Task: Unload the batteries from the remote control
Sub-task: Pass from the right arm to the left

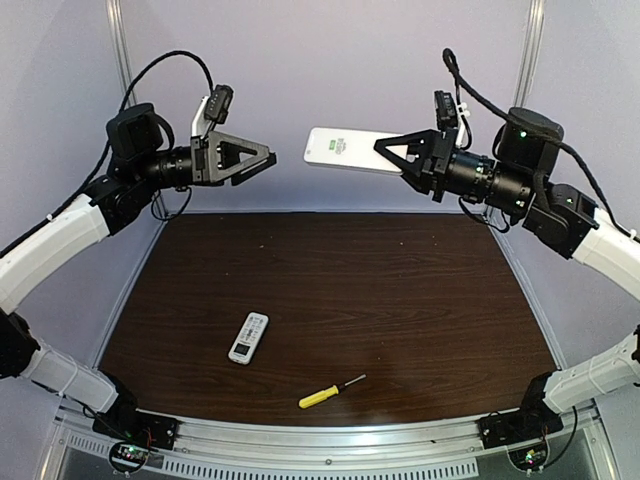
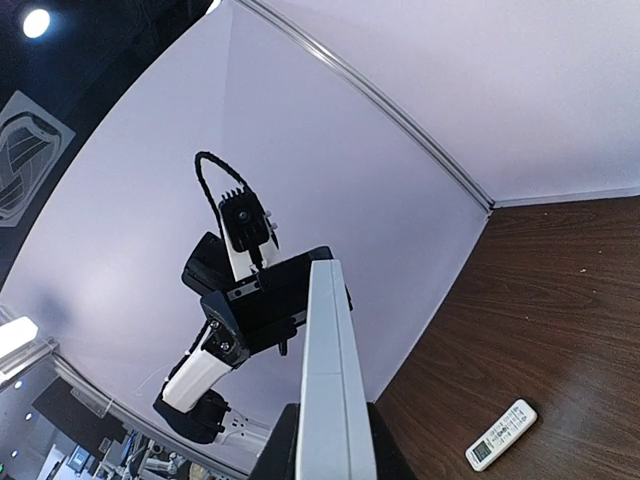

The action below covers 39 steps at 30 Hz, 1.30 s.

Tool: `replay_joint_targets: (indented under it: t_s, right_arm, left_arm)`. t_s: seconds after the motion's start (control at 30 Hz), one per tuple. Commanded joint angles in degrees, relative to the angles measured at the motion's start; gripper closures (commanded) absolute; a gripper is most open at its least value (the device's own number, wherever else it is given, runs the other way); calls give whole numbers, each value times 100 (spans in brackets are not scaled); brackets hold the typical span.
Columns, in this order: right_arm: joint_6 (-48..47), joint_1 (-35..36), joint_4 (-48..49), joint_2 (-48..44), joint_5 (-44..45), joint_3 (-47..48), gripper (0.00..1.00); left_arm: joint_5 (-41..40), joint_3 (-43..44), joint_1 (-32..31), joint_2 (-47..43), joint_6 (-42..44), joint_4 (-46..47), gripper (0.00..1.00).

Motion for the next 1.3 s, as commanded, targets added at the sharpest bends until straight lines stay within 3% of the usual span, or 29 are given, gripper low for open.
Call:
replay_joint_targets:
  t_s: [0.0, 0.33, 0.8, 1.1, 1.27]
  right_arm:
    - [7, -31, 820, 166, -638, 0, 100]
    - [179, -30, 1360, 607, -1406, 67, 100]
    - [421, -29, 1875, 984, -1746, -3, 100]
    - [448, -24, 2067, 1142, -1838, -50, 100]
    - [457, -31, 2218, 1139, -1756, -177, 100]
  left_arm:
    - [263, 16, -11, 140, -791, 789, 18]
    - [259, 330, -284, 501, -1115, 520, 24]
    - [25, 440, -606, 752, -1451, 524, 44]
    - [-122, 524, -635, 852, -1582, 507, 63]
    - [-199, 489, -644, 856, -1634, 468, 83]
